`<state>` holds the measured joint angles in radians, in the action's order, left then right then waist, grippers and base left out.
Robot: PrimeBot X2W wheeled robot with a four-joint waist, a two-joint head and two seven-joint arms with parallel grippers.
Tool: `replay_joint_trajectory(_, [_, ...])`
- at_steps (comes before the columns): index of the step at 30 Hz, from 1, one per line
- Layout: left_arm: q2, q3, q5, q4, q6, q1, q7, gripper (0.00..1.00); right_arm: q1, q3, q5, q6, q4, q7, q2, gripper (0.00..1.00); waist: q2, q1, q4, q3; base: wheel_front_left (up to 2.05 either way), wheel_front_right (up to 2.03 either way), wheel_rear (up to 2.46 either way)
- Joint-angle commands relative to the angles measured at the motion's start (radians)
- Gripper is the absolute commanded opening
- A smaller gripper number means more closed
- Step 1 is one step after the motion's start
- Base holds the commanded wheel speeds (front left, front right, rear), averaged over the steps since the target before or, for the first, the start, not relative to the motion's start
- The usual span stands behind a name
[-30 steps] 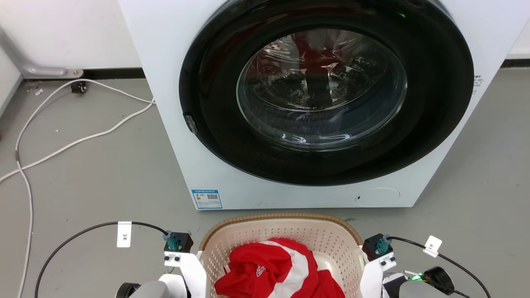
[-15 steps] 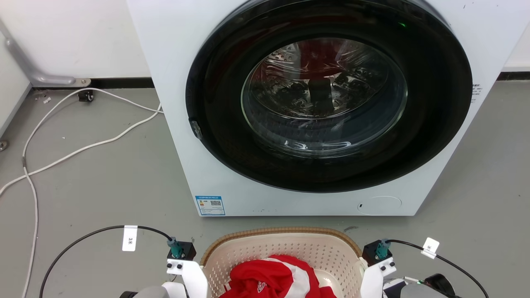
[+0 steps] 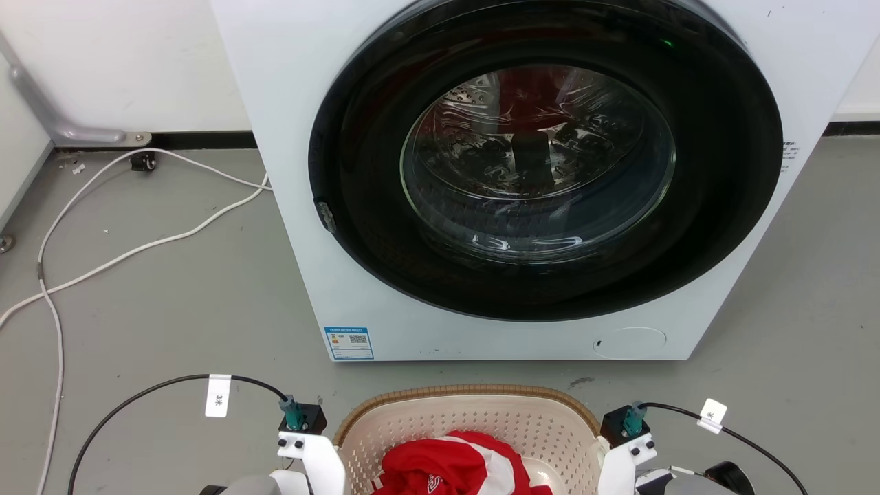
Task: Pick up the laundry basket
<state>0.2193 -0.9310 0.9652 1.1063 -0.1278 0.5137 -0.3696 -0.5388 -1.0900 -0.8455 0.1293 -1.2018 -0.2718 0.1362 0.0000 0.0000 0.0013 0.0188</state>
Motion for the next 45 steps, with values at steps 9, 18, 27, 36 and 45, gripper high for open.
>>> replay_joint_trajectory(9, [0.007, -0.047, 0.043, 0.007, -0.004, 0.025, 0.017, 0.0, -0.017, -0.045, -0.041, 0.002, -0.006, 0.009, 0.004, 0.0, 0.0, 0.0, -0.001, 0.0, 0.0, 0.0, 0.0])
replay_joint_trajectory(18, [0.009, -0.085, 0.078, 0.017, -0.004, 0.033, 0.024, 0.0, -0.022, -0.083, -0.079, 0.002, -0.009, 0.01, 0.007, 0.0, 0.0, 0.0, 0.0, -0.002, 0.0, 0.0, 0.0])
replay_joint_trajectory(27, [0.012, -0.116, 0.107, 0.022, -0.004, 0.039, 0.032, 0.0, -0.027, -0.112, -0.108, 0.002, -0.011, 0.013, 0.005, 0.0, 0.0, 0.0, -0.002, -0.004, 0.0, 0.0, 0.0])
replay_joint_trajectory(36, [0.017, -0.151, 0.136, 0.024, -0.004, 0.046, 0.036, 0.0, -0.025, -0.136, -0.135, 0.002, -0.019, 0.011, 0.004, 0.0, 0.0, 0.0, -0.003, -0.003, 0.0, 0.0, 0.0])
replay_joint_trajectory(45, [0.02, -0.182, 0.164, 0.027, -0.004, 0.046, 0.04, 0.0, -0.025, -0.154, -0.154, 0.002, -0.022, 0.014, 0.003, 0.0, 0.0, 0.0, -0.003, -0.001, 0.0, 0.0, 0.0])
